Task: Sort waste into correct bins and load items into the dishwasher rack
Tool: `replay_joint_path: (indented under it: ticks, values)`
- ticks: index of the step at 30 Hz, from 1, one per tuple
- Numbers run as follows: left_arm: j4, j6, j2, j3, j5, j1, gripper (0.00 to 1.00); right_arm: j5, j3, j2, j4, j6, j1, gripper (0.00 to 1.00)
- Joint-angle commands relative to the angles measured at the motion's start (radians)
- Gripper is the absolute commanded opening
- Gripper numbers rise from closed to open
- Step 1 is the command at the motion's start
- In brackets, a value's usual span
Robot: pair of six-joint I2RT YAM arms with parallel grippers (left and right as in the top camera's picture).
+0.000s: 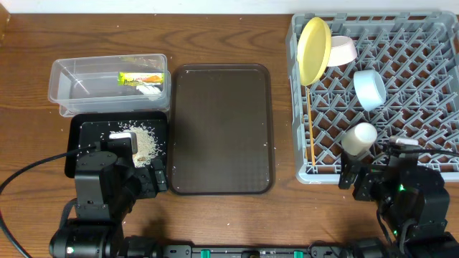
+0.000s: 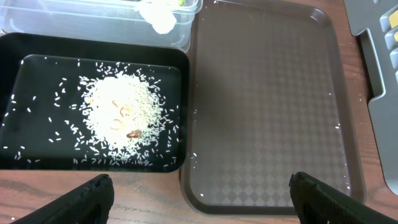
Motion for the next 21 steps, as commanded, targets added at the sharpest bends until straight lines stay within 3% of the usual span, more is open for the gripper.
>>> replay_joint_path:
  ticks: [1,12,21]
  values:
    - [0.001,0.013,0.000,-0.007,-0.002,-0.003,0.93,0.013,-0.008,-0.002,-0.030,-0.006,-0.002,0.99]
    - [0.001,0.013,0.000,-0.007,-0.002,-0.003,0.93,0.048,-0.012,-0.009,-0.121,-0.029,-0.002,0.99]
    - [0.001,0.013,0.000,-0.007,-0.002,-0.003,0.93,0.022,-0.209,-0.183,0.208,-0.048,-0.079,0.99]
